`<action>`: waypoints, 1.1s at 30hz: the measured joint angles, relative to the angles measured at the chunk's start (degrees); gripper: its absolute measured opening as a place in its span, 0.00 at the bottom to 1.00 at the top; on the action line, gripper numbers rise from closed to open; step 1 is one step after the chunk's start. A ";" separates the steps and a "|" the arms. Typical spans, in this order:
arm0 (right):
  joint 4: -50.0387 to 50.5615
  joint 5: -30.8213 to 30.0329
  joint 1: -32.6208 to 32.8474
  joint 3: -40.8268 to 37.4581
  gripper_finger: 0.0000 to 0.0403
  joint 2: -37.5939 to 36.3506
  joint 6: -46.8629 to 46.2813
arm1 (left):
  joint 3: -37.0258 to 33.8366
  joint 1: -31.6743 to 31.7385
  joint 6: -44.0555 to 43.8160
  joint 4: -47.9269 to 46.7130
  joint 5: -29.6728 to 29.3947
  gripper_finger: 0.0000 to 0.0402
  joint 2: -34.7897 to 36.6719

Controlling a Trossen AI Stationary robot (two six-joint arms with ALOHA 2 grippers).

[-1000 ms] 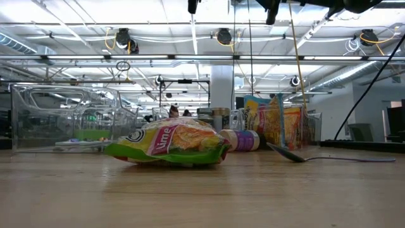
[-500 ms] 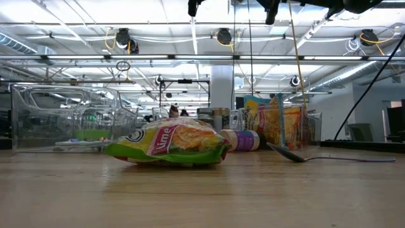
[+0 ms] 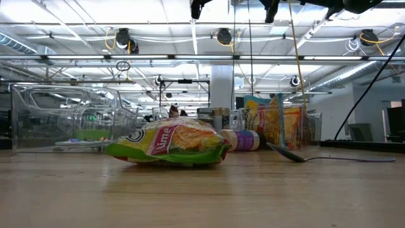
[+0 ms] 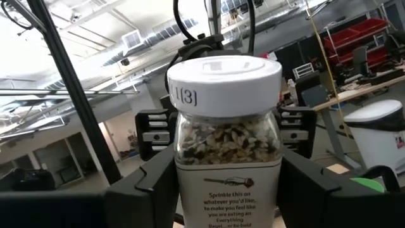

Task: Pick & Place Food Item
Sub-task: Put the white spice bottle into the middle transparent bin

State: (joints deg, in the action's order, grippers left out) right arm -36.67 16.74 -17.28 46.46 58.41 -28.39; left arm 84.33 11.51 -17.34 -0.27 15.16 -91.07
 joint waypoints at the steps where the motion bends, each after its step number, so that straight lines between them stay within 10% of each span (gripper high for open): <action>1: 0.00 0.04 0.00 0.00 0.48 0.00 -0.08 | 0.00 0.00 -0.11 -0.02 -0.02 0.43 0.00; 33: 6.89 10.60 -0.83 0.04 0.48 -0.04 -3.66 | 5.96 0.54 5.59 -12.00 1.36 0.44 2.66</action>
State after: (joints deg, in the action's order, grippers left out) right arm -29.78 27.33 -18.11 46.50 58.37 -32.05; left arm 90.29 12.04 -11.76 -12.27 16.52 -88.40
